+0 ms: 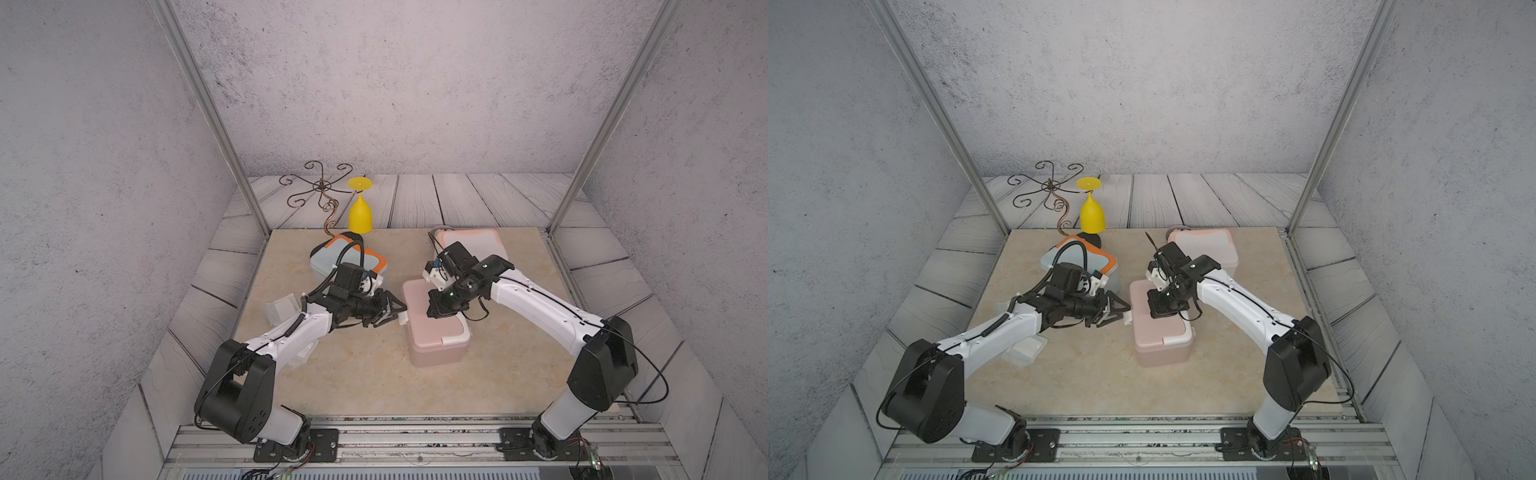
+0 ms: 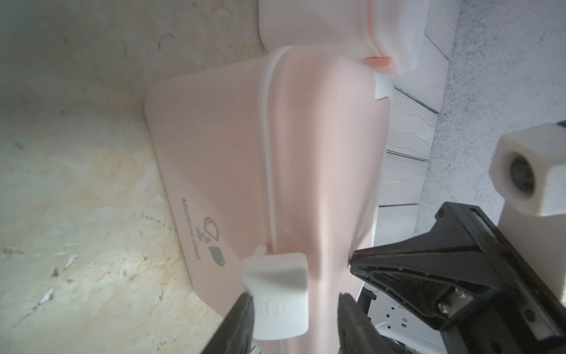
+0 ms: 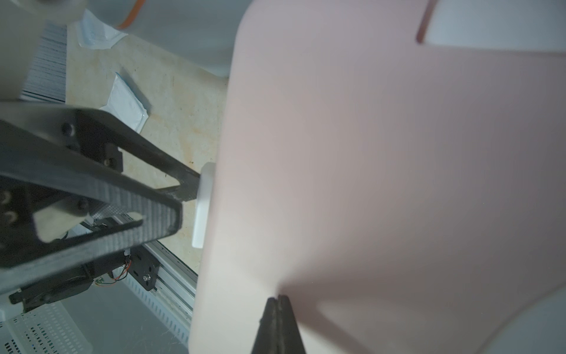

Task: Open first aid kits and take out gauze
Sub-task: Fasten the fastener of the first aid kit.

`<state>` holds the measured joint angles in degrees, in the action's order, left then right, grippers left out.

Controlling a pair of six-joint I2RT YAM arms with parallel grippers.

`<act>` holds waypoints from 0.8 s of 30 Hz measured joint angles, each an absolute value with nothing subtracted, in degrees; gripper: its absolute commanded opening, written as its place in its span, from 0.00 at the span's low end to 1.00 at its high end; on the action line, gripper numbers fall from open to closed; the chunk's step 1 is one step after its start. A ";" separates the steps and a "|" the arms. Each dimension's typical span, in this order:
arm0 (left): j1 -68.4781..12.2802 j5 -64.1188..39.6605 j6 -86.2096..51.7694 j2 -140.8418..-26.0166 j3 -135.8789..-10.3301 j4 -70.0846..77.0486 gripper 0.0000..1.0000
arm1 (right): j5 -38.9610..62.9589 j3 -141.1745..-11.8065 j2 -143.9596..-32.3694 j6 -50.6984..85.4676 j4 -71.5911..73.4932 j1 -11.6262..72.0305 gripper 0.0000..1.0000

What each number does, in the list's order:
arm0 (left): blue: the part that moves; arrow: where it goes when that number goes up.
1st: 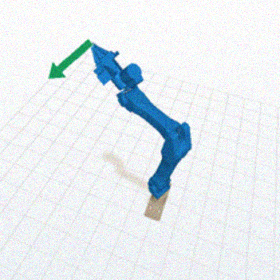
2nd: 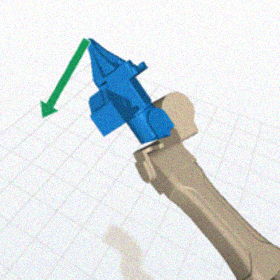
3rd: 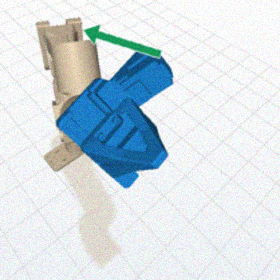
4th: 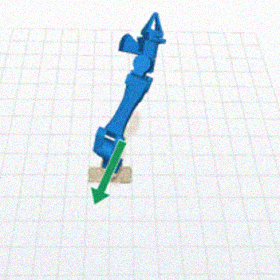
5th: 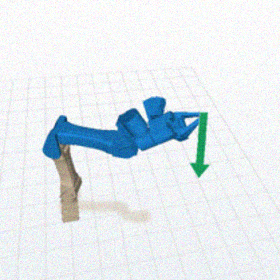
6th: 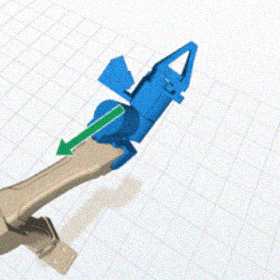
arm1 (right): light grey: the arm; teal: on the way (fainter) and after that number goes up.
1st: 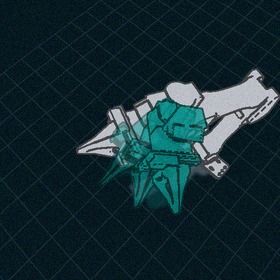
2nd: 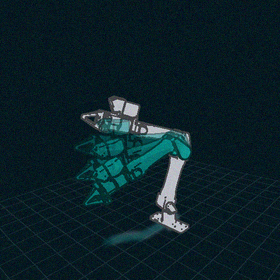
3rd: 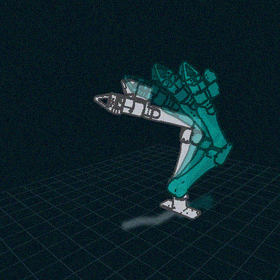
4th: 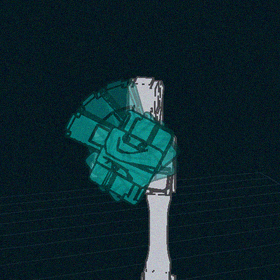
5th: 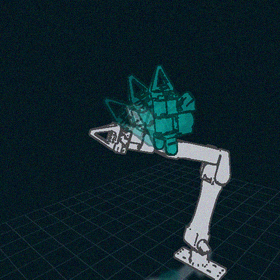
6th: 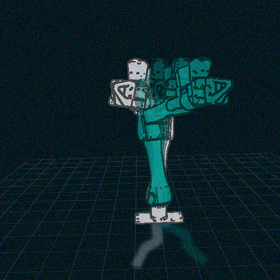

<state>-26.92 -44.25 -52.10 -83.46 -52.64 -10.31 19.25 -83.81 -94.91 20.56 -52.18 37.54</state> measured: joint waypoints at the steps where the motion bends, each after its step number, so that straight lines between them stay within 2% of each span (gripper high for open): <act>1: -27.16 -43.77 -51.83 -83.46 -52.90 -11.57 0.59 | 19.31 -83.77 -94.91 20.56 -52.10 37.54 0.00; 4: -27.44 -42.96 -51.22 -83.35 -53.34 -13.54 0.58 | 19.40 -83.66 -94.89 20.62 -51.88 37.54 0.00; 8: -27.46 -42.65 -50.96 -83.35 -53.43 -14.20 0.49 | 19.51 -83.50 -94.89 20.78 -51.59 37.54 0.00; 24: -27.49 -42.83 -50.30 -85.10 -53.39 -13.78 0.31 | 19.86 -83.15 -94.78 20.91 -50.74 37.54 0.00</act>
<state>-27.49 -42.83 -50.30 -85.10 -53.39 -13.78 19.86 -83.15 -94.78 20.91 -50.74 37.54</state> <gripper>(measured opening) 0.322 0.043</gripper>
